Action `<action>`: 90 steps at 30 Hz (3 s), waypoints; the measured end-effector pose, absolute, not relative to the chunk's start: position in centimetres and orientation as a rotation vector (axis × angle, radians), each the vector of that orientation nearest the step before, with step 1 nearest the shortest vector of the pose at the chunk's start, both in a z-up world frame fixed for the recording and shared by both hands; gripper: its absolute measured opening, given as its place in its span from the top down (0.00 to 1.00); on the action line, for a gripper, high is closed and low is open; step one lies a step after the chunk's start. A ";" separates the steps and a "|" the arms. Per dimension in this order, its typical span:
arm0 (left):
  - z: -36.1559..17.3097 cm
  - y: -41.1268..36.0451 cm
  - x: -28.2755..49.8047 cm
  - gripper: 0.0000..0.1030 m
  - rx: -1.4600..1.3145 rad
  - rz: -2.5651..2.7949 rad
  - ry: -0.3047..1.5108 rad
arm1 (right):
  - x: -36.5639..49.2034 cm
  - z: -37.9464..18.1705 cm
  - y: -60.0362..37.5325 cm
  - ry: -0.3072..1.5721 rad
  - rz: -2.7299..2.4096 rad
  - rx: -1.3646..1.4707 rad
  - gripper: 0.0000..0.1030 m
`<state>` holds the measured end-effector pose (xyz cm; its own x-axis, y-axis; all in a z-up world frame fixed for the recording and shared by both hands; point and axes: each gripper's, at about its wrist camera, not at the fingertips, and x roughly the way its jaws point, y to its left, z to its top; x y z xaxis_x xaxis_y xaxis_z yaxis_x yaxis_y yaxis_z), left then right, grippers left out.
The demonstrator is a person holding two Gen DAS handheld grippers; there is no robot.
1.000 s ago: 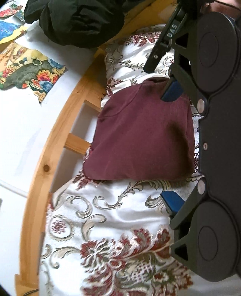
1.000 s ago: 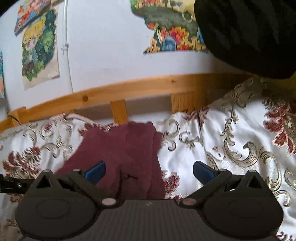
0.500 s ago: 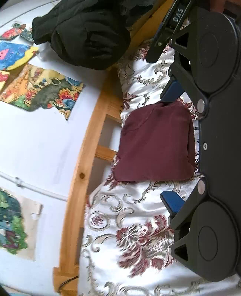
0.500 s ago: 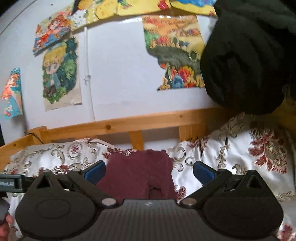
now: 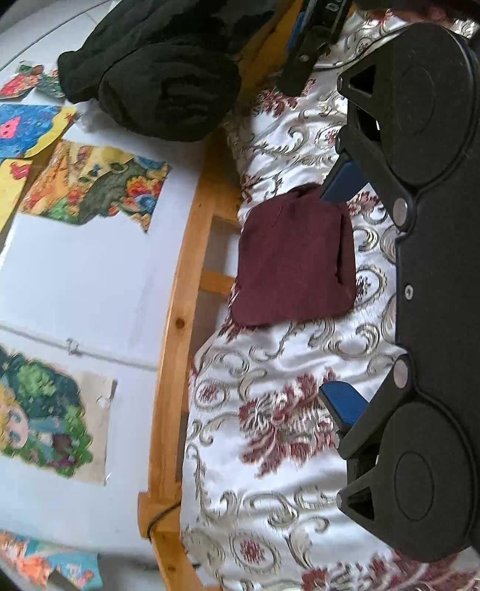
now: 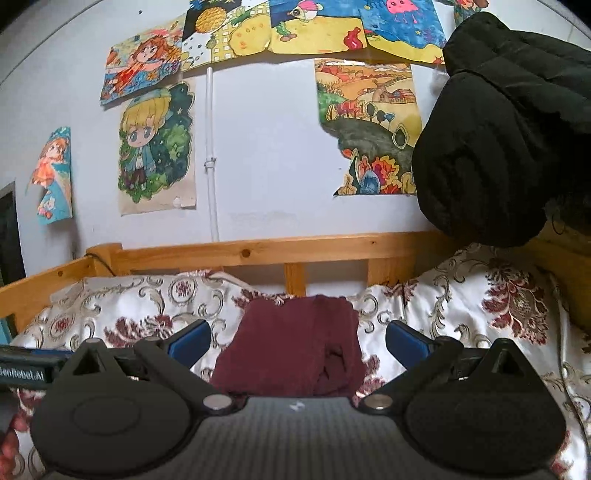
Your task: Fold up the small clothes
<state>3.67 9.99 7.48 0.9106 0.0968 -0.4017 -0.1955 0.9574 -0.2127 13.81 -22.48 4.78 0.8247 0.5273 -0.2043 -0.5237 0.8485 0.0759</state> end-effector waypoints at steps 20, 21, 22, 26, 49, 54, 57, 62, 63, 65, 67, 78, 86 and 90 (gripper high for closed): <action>2.8 8.7 3.5 0.01 -0.186 0.172 0.486 | 13.3 0.2 -23.2 0.403 0.492 0.000 0.00; 2.8 8.7 3.6 0.01 -0.186 0.173 0.487 | 13.3 0.2 -23.2 0.406 0.491 0.000 0.00; 2.8 8.8 3.6 0.01 -0.187 0.173 0.490 | 13.3 0.1 -23.2 0.409 0.491 0.001 0.00; 2.8 8.7 3.6 0.01 -0.186 0.171 0.496 | 13.3 0.1 -23.4 0.415 0.491 0.005 0.00; 2.6 8.6 3.7 0.01 -0.165 0.167 0.511 | 13.4 -0.1 -23.7 0.426 0.485 0.019 0.00; 2.6 8.6 3.7 0.01 -0.165 0.167 0.511 | 13.4 -0.1 -23.7 0.427 0.485 0.020 0.00; 2.6 8.6 3.7 0.01 -0.165 0.167 0.512 | 13.4 -0.1 -23.7 0.429 0.485 0.019 0.00; 2.6 8.6 3.7 0.01 -0.166 0.168 0.511 | 13.3 -0.2 -23.7 0.430 0.485 0.021 0.00; 2.6 8.6 3.7 0.01 -0.166 0.168 0.511 | 13.3 -0.2 -23.8 0.430 0.485 0.020 0.00; 2.6 8.6 3.8 0.01 -0.166 0.168 0.511 | 13.4 -0.2 -23.7 0.430 0.485 0.021 0.00; 2.6 8.6 3.8 0.01 -0.165 0.169 0.512 | 13.4 -0.2 -23.8 0.430 0.486 0.021 0.00; 2.3 8.8 3.8 0.01 -0.164 0.172 0.525 | 13.3 -0.5 -23.9 0.435 0.480 0.029 0.00; 2.3 8.9 3.9 0.01 -0.160 0.171 0.533 | 13.2 -0.5 -24.0 0.439 0.478 0.032 0.00; 2.4 8.8 3.9 0.01 -0.163 0.162 0.531 | 13.2 -0.6 -24.0 0.440 0.477 0.033 0.00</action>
<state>3.88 8.77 2.37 0.8501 0.1115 -0.5147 -0.1956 0.9743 -0.1120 13.18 -24.01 -0.62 0.7965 0.4514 -0.4023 -0.4375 0.8895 0.1319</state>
